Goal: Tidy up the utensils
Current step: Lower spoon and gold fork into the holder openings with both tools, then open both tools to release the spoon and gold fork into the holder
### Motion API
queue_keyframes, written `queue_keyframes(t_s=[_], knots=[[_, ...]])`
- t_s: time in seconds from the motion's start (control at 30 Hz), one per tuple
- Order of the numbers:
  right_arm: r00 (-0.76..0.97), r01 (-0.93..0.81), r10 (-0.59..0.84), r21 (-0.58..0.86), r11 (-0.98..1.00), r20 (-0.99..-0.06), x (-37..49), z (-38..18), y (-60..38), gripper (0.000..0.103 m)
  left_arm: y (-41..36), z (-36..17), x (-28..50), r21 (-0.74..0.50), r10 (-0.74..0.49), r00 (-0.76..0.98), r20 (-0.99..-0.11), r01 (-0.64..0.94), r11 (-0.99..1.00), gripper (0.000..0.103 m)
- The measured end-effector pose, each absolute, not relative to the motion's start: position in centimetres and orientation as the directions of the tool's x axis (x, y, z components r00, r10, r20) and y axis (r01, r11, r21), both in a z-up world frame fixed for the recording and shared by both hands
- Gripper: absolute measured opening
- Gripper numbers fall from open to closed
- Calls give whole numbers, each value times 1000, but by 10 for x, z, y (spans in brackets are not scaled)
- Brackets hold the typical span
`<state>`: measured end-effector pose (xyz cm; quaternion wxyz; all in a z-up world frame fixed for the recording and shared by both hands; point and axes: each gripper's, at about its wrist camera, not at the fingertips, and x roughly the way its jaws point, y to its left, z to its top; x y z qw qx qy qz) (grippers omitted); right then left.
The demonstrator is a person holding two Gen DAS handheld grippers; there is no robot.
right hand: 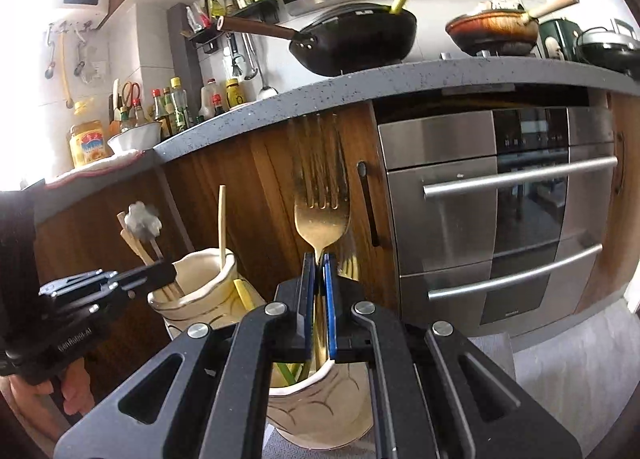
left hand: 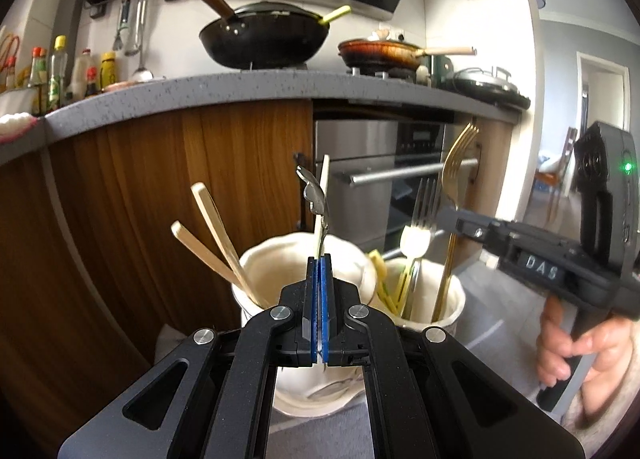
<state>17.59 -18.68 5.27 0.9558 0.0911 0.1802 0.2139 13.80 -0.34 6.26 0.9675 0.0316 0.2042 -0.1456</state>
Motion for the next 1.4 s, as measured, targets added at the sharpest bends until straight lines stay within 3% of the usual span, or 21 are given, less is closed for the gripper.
queue_keyframes(t_s=[0.27, 0.4, 0.57, 0.63, 0.77, 0.87, 1.03, 1.2, 1.27, 1.4], knots=[[848, -348, 421, 262, 900, -322, 180, 51, -190, 5, -6, 61, 139, -2, -268, 873, -408, 293, 956, 2], [850, -334, 410, 263, 905, -331, 182, 49, -190, 5, -5, 61, 136, -9, -268, 874, -406, 290, 957, 11], [850, -325, 406, 271, 906, -337, 183, 49, -191, 9, -5, 61, 134, -5, -267, 874, -406, 290, 957, 14], [849, -324, 408, 279, 904, -337, 183, 50, -192, 19, -5, 61, 133, 1, -257, 877, -406, 281, 960, 20], [850, -330, 411, 274, 903, -330, 180, 51, -191, 29, -4, 63, 129, 10, -238, 886, -399, 264, 964, 34], [846, -336, 419, 280, 899, -331, 176, 53, -192, 45, -4, 67, 125, 14, -226, 892, -390, 251, 968, 43], [839, -331, 420, 289, 898, -344, 165, 60, -194, 70, -3, 80, 112, 34, -185, 916, -356, 211, 977, 69], [854, -314, 401, 285, 906, -333, 145, 70, -200, 95, 3, 92, 91, 28, -164, 935, -313, 182, 983, 85], [865, -290, 377, 281, 915, -332, 136, 73, -203, 98, 7, 93, 84, 14, -147, 941, -306, 158, 987, 92], [878, -250, 334, 267, 931, -342, 121, 74, -209, 98, 18, 87, 71, -9, -119, 940, -319, 123, 992, 96]])
